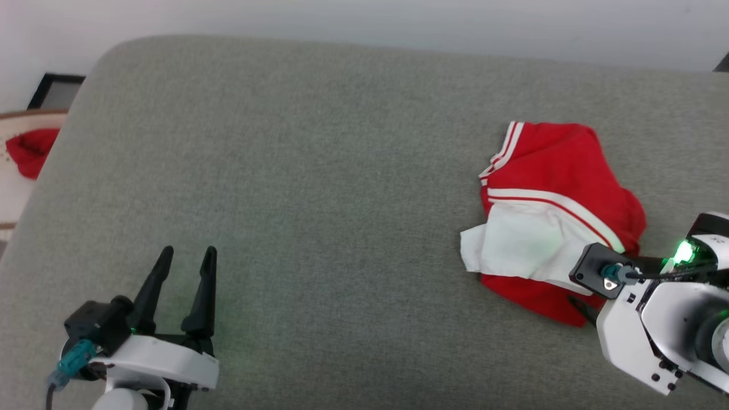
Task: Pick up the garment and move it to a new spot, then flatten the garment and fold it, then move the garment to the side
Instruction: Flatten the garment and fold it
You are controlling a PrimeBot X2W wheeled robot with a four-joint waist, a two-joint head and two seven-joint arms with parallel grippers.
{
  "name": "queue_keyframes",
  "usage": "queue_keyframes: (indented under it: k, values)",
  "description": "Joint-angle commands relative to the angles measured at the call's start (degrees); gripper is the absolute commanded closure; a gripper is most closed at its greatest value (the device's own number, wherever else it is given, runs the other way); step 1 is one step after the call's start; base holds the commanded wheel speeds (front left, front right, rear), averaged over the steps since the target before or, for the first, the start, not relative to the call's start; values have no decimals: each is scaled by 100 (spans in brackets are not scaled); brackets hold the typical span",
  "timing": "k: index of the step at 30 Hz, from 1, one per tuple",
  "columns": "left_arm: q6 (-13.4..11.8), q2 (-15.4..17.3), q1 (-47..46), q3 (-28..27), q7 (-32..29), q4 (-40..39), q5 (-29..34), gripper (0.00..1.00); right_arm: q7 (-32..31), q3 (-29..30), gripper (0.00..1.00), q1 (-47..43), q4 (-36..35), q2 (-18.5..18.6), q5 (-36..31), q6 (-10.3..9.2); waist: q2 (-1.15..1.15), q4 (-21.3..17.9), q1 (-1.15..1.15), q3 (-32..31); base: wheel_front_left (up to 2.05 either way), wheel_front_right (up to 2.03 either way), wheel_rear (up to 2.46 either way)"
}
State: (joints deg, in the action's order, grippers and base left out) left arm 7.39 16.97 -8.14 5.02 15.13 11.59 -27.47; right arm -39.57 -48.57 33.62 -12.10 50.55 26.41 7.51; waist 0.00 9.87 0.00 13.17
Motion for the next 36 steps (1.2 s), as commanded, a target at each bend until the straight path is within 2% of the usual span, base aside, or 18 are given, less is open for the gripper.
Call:
queue_keyframes:
  k: [1, 9, 10, 11, 12, 17, 20, 24, 28, 31, 36]
  values:
    - [15, -26, -65, 5, 0, -2, -44, 0, 8, -115, 0, 148, 21, 53, 62, -4, 0, 188, 0, 236, 0, 0, 0]
    - [14, -53, -153, 47, 0, 18, -151, 0, 236, -615, 0, 645, 309, 55, 58, -4, 0, 232, 0, 418, 0, 0, 0]
    - [15, -51, -167, 52, 0, 17, -172, 0, 255, -678, 49, 685, 337, 48, 42, -4, 0, 231, 0, 428, 0, 0, 0]
    - [15, -44, -171, 50, 0, 18, -183, 0, 278, -719, 72, 717, 364, 35, 32, -4, 0, 227, 0, 435, 0, 0, 0]
    - [15, -38, -171, 51, 0, 20, -192, 0, 310, -721, 100, 754, 392, 8, 36, -4, 0, 219, 0, 441, 0, 0, 0]
    - [15, -26, -177, 54, 0, 35, -221, 0, 549, -497, 100, 798, 608, -105, -25, -4, 0, 154, 0, 415, 0, 0, 0]
    - [15, -13, -120, 30, 0, 47, -204, 0, 711, -73, 100, 578, 744, -232, 108, -4, 0, 85, 0, 359, 0, 0, 0]
    - [15, -6, -27, 2, 0, 41, -174, 0, 917, 863, 100, 113, 832, -465, 296, -4, 0, -45, 0, 270, 0, 0, 0]
    - [15, 9, 28, 10, -1, 16, -161, 0, 1106, 2094, 100, -539, 918, -862, 288, -4, 0, -212, 0, 204, 0, 0, 0]
    - [15, 36, 76, 24, -1, -4, -171, 0, 1258, 3208, 100, -1049, 1005, -1406, 259, -4, 0, -337, 0, 167, 0, 0, 0]
    - [15, 103, 99, 54, -1, -37, -225, 0, 1389, 5264, 100, -1669, 1314, -2776, 14, -4, 0, -515, 0, 147, 0, 0, 0]
